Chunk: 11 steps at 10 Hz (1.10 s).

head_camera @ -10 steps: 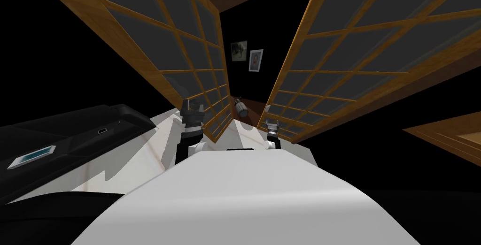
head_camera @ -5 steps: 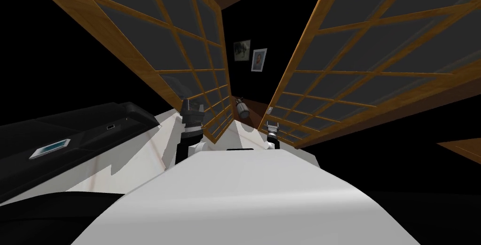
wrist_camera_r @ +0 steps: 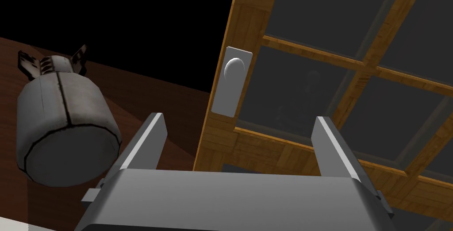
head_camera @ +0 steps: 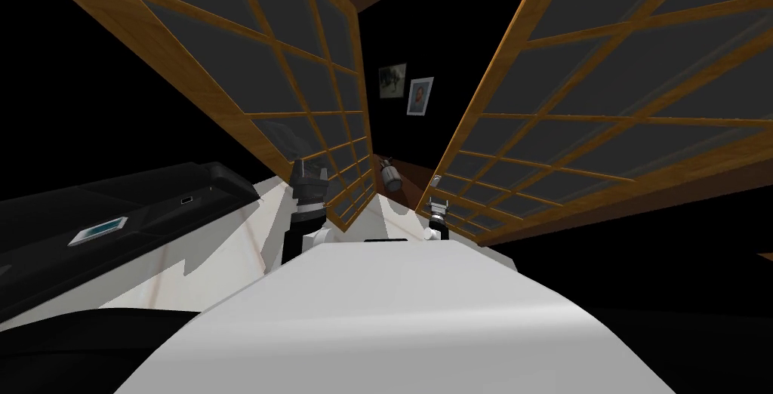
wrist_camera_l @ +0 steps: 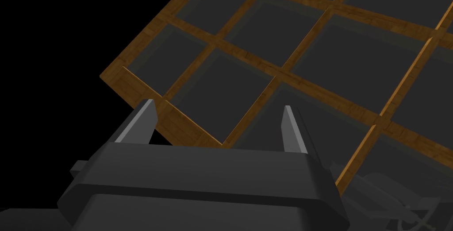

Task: Pull the door open

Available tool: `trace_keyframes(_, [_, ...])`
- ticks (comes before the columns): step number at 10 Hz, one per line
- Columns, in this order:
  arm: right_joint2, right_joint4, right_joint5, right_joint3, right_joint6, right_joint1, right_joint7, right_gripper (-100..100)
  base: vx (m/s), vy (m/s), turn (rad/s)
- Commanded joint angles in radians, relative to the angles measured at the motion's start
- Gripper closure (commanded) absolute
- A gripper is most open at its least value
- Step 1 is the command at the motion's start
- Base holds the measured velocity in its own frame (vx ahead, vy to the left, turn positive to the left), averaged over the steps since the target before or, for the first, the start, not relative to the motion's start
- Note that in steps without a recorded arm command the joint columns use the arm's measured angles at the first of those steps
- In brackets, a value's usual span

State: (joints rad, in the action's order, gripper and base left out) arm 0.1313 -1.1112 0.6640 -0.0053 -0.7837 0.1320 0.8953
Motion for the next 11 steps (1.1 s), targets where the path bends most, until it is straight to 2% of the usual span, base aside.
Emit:
trace_keyframes(1, [0.002, 0.034, 0.021, 0.001, -0.016, -0.009, 0.029, -100, 0.069, -0.056, 0.096])
trace_keyframes(3, [0.004, 0.079, 0.046, 0.001, -0.033, -0.025, 0.062, -100, 0.074, -0.041, 0.074])
trace_keyframes(4, [0.004, 0.079, 0.046, 0.001, -0.033, -0.025, 0.062, -100, 0.062, -0.04, 0.021])
trace_keyframes(6, [0.006, 0.119, 0.069, 0.001, -0.047, -0.038, 0.091, -100, 0.06, -0.048, 0.063])
trace_keyframes(7, [0.006, 0.119, 0.069, 0.001, -0.047, -0.038, 0.091, -100, 0.047, -0.036, 0.024])
trace_keyframes(11, [0.009, 0.192, 0.111, 0.001, -0.074, -0.063, 0.144, -100, 0.068, -0.042, 0.055])
